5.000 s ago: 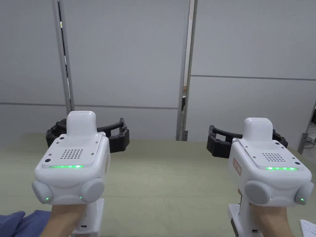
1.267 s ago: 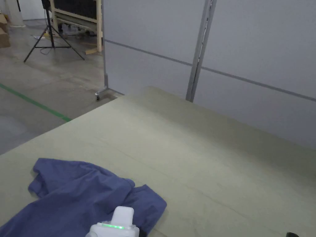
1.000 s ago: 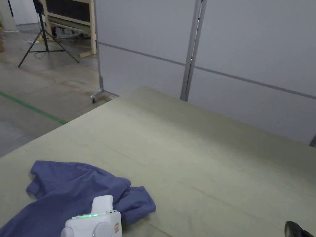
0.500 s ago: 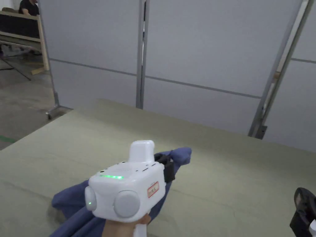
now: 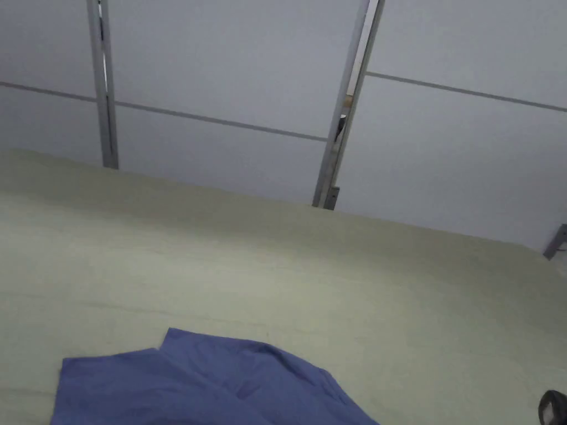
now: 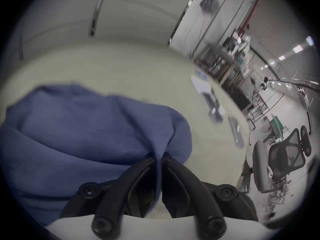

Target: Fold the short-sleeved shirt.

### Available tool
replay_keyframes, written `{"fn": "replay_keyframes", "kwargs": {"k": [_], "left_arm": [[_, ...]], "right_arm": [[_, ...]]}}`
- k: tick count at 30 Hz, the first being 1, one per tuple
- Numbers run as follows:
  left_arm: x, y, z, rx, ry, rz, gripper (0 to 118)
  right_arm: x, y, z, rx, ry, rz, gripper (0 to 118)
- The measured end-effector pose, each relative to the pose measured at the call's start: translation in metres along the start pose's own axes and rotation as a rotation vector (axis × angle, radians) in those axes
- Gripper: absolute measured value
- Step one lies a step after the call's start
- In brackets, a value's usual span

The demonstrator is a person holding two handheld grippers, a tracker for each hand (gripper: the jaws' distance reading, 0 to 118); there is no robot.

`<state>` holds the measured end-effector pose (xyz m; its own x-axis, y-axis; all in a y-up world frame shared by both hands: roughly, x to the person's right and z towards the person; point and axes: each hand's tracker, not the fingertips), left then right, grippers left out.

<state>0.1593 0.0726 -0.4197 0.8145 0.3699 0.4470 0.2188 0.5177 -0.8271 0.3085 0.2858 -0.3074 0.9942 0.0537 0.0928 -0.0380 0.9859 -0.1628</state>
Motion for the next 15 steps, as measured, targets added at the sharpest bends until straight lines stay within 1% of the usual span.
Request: {"fn": "replay_keyframes", "kwargs": {"k": [2,3,5,6,7,9,10,11,12,14,15], "left_arm": [[-0.002,-0.006,-0.022,-0.061,0.047,0.013,7],[-0.005,-0.005,-0.025,-0.052,0.071,0.025,6],[-0.010,0.005,-0.015,-0.048,0.022,0.075,7],[-0.011,0.009,-0.011,-0.055,0.023,0.089,18],[-0.011,0.012,0.001,-0.042,0.026,0.066,40],[-0.012,0.018,0.041,0.067,0.003,0.013,106],[-0.015,0.021,0.069,0.132,-0.006,-0.002,117],[-0.019,0.022,0.100,0.230,0.002,-0.018,118],[-0.020,0.019,0.132,0.328,0.046,-0.029,118],[-0.032,0.008,0.199,0.566,0.204,-0.034,118],[-0.040,-0.002,0.228,0.650,0.269,-0.036,118]], "right_arm": [[0.009,-0.008,-0.001,-0.025,-0.010,-0.002,2],[0.011,-0.010,-0.004,-0.033,-0.013,-0.002,2],[0.014,-0.011,-0.007,-0.040,-0.023,-0.009,2],[0.015,-0.010,-0.008,-0.039,-0.023,-0.019,2],[0.015,-0.009,-0.009,-0.030,-0.021,-0.033,2],[0.012,-0.004,-0.007,-0.003,-0.012,-0.037,2],[0.009,-0.002,-0.004,0.020,-0.008,-0.030,2],[0.005,0.001,-0.001,0.035,-0.005,-0.024,2],[0.003,0.002,0.001,0.045,0.001,-0.023,2],[-0.004,0.003,0.007,0.065,0.025,-0.032,2],[-0.007,0.002,0.010,0.070,0.034,-0.033,2]]}}
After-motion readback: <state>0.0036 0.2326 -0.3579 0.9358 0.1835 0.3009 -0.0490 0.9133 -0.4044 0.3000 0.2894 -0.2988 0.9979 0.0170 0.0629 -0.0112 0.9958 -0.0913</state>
